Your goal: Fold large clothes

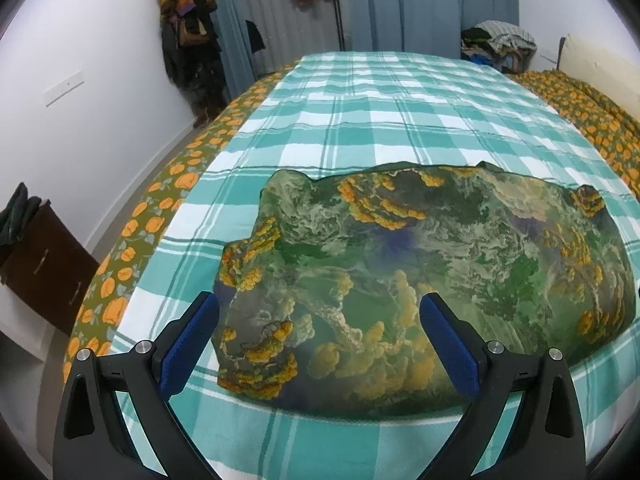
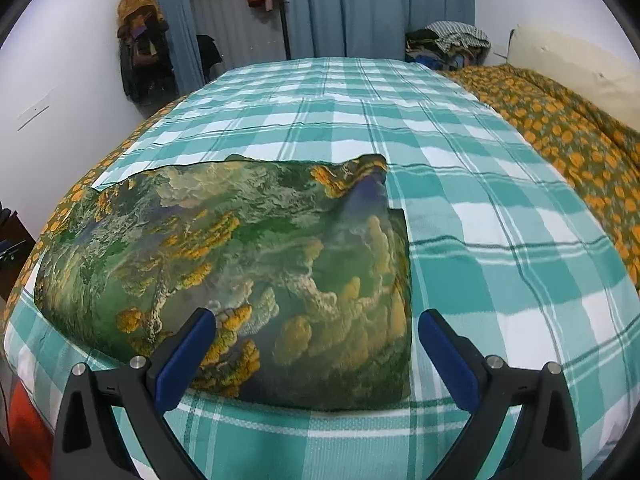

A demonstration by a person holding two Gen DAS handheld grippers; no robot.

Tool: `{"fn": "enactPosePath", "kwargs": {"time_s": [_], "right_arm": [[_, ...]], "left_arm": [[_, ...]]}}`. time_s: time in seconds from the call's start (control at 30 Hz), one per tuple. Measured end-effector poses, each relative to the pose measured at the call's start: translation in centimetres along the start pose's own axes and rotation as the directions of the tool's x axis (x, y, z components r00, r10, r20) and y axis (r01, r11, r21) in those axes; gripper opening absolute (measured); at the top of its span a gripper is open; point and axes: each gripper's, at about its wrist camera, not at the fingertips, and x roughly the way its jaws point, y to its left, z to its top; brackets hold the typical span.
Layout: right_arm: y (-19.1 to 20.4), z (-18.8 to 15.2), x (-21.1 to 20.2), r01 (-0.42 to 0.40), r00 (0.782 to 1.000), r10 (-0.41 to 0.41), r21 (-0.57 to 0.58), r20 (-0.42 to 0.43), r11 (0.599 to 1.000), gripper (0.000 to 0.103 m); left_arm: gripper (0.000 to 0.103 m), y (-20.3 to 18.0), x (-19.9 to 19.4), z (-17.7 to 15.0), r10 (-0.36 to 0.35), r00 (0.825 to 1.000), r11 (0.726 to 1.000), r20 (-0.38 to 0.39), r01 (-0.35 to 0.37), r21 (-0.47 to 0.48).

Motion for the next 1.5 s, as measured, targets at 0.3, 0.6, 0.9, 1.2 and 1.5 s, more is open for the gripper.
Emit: {"fn": "enactPosePath", "kwargs": {"time_s": [0.3, 0.6, 0.9, 1.2, 1.5], "right_arm": [[-0.4, -1.2, -0.2, 0.001, 1.0, 0.0, 0.013, -0.015, 1.0, 0.103], [-0.5, -1.7, -0.1, 0.001, 1.0, 0.0, 0.02, -0.027, 1.0, 0.103], [0.0, -1.7, 0.0, -0.006, 1.0, 0.006, 0.011, -0.031, 1.0, 0.103], [0.3, -1.6, 0.1, 0.008, 0.999, -0.008, 0.005, -0.042, 1.0, 0.103], [2.5, -0.1, -1.8, 0.158, 0.987, -0.161, -0.098, -0.024, 0.983, 0.103]], "left_arm": [[0.1, -0.8, 0.0, -0.4, -0.002, 1.0, 1.0, -0.016, 0.002, 0.026], [0.1, -1.1, 0.2, -0.5, -0.002, 1.0, 0.999, -0.03, 0.003, 0.034], [0.1, -1.9, 0.8, -0.8, -0.003, 0.999, 0.999, -0.053, 0.006, 0.053], [0.1, -2.8, 1.1, -0.7, -0.015, 0.998, 0.997, -0.065, 0.02, 0.074], [0.1, -3.0, 1.0, -1.1, -0.136, 0.988, 0.99, -0.067, 0.138, 0.025]]}}
